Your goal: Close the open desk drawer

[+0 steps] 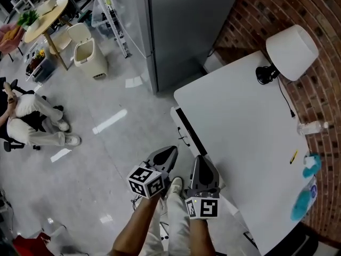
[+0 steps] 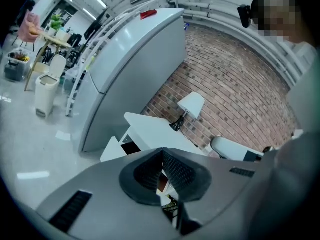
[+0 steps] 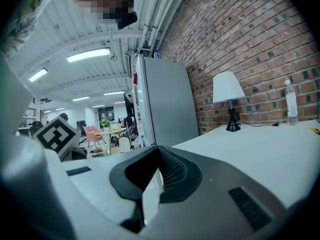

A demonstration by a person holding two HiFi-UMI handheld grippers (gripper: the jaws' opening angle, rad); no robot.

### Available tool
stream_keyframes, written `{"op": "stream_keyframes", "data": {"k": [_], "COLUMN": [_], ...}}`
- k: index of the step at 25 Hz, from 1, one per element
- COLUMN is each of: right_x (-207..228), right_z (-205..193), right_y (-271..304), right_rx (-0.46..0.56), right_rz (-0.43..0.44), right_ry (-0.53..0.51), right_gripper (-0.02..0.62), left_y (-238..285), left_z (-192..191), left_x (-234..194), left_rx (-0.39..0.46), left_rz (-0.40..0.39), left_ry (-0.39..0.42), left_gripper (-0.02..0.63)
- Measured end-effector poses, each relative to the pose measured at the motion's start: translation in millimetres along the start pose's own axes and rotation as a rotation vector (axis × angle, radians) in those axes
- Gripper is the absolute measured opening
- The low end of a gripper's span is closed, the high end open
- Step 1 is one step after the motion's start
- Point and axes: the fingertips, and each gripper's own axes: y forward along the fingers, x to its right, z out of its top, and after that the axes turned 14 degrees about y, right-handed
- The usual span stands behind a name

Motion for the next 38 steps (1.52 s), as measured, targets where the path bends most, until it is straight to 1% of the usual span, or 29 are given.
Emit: {"op": "stream_keyframes", "data": {"k": [3,6,9,14,19,21,24,27,31,38], "right_x": [6,11,14,24,32,32,34,36,41,49], "right_z": [-11,-27,-40,-57,-73,-77,-83,-91,-106,-119], "right_y": [1,2,2,-2,-3,-2,-4,-8,-10,-12], "right_rx": [-0.007,-0.027,-0.042,-0.056,-0.065,-0.064,-0.069,-0.082,-0.094,-0.107], "right_rz": [-0.002,-0.001,-0.002,-0.011,-0.005,-0.001,0.0,-0.002,0.003,-0.004], "right_ry": [0.002,0.0,0.001,0.011,0.037,0.036,0.038,0.041,0.05,0.063], "right_gripper": [0.002,0.002,0.002,0.002,0.002,0.002,0.002,0.002,0.002,0.002], "left_y": [14,27,36,52,64,68,77,87,99,115], "left_z": [-17,-39,-58,-88,-121,-133,-148,-161,-172,-192], "left_x": [-4,-13,-24,-36,-46,-49,-53,-62,-73,-79], "left_rx": [-0.015,-0.048,-0.059,-0.056,-0.036,-0.018,0.01,0.039,0.071,0.061], "left_rz": [-0.036,-0.04,-0.048,-0.086,-0.116,-0.137,-0.161,-0.163,-0.168,-0.174], "left_ry": [-0.04,-0.047,-0.093,-0.224,-0.365,-0.435,-0.541,-0.616,-0.676,-0.708], "left_gripper": [0.008,0.008,0.008,0.008,0.009,0.014,0.046,0.064,0.076,0.092]}}
